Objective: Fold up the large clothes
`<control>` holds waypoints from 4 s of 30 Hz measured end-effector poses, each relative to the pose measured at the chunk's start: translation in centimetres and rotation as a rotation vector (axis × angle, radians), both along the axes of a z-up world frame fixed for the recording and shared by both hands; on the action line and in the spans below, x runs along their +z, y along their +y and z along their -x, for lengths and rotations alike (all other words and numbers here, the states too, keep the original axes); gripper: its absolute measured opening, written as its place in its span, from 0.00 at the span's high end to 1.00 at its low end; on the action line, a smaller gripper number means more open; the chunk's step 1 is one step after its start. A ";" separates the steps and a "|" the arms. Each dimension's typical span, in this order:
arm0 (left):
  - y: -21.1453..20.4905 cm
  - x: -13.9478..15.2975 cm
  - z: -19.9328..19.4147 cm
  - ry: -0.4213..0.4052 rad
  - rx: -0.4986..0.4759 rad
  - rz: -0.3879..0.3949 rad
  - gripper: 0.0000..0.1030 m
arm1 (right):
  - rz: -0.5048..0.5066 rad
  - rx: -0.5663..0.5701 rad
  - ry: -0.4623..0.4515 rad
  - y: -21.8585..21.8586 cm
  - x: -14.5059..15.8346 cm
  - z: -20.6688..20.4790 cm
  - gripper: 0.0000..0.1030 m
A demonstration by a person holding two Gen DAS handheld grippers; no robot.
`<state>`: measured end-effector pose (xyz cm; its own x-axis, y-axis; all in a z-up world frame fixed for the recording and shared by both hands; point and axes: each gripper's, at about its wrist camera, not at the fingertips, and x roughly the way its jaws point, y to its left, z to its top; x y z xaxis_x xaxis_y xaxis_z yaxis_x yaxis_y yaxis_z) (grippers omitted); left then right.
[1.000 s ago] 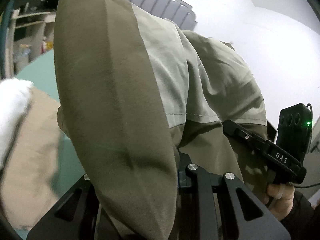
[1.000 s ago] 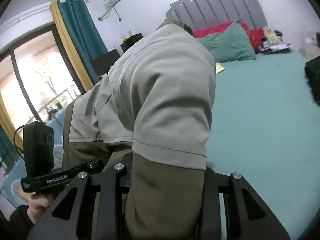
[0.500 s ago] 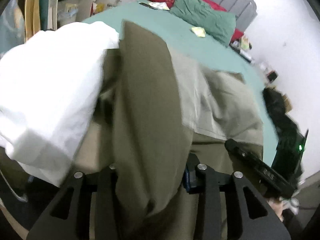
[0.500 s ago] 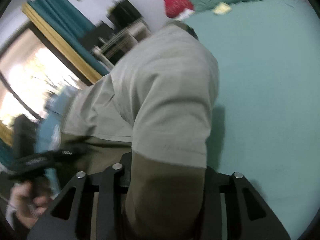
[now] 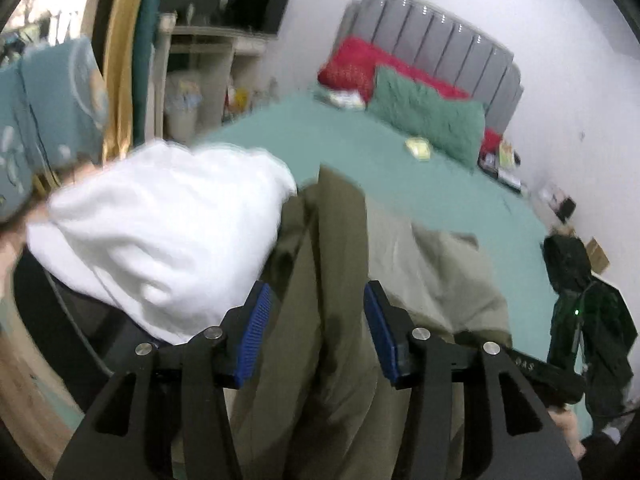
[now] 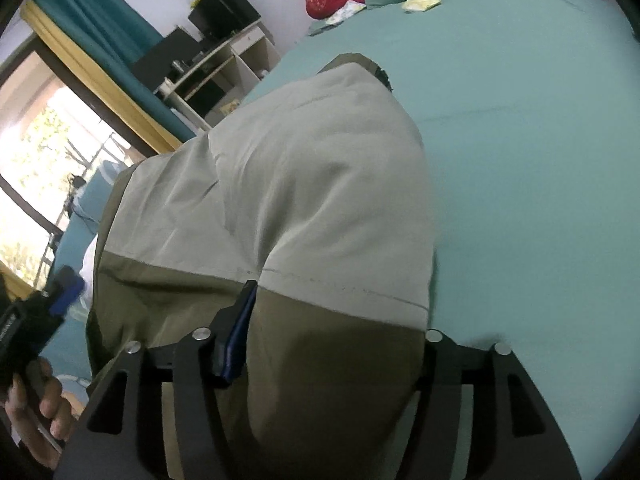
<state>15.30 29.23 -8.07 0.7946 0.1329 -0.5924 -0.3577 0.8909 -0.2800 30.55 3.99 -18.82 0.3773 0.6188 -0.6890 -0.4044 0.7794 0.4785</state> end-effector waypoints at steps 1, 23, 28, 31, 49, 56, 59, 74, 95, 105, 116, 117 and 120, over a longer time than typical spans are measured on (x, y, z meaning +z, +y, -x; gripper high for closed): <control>-0.3 0.3 -0.1 -0.026 -0.011 -0.003 0.50 | 0.023 -0.002 -0.014 -0.2 0.4 0.2 0.38; 0.8 -7.5 -13.0 0.305 -0.201 0.063 0.53 | 0.254 0.277 -0.364 2.5 1.3 6.3 0.02; 0.1 -6.4 -11.2 0.314 -0.227 0.025 0.53 | 0.300 0.244 -0.346 2.7 1.9 7.1 0.01; -0.3 -6.4 -8.8 0.309 -0.256 0.067 0.52 | 0.306 0.242 -0.309 2.3 2.2 7.7 0.01; -3.1 -5.9 1.7 0.303 -0.149 0.028 0.52 | 0.280 0.156 -0.091 -4.1 2.0 11.8 0.01; -5.8 -4.6 4.5 0.224 -0.148 0.043 0.52 | 0.265 0.110 -0.056 -8.2 1.9 14.2 0.01; -8.1 -4.2 5.6 0.213 -0.174 0.017 0.52 | 0.261 0.091 -0.051 -9.7 2.3 15.1 0.01; -17.8 0.1 9.4 0.129 -0.198 -0.034 0.43 | 0.283 -0.066 -0.121 -20.2 6.2 18.7 0.01; -28.5 13.9 12.1 -0.150 -0.225 -0.238 0.40 | 0.165 -0.352 -0.425 -32.2 20.1 23.8 0.01; -30.4 17.0 14.9 -0.351 -0.278 -0.301 0.38 | 0.196 -0.402 -0.598 -32.6 25.2 26.4 0.01; -29.2 15.7 15.0 -0.318 -0.273 -0.329 0.38 | 0.178 -0.368 -0.640 -30.1 24.6 26.8 0.01; -29.1 15.5 15.1 -0.318 -0.274 -0.335 0.38 | 0.179 -0.363 -0.636 -29.9 24.3 26.8 0.01; -28.5 15.1 15.2 -0.323 -0.266 -0.337 0.38 | 0.196 -0.348 -0.633 -28.8 23.7 26.6 0.01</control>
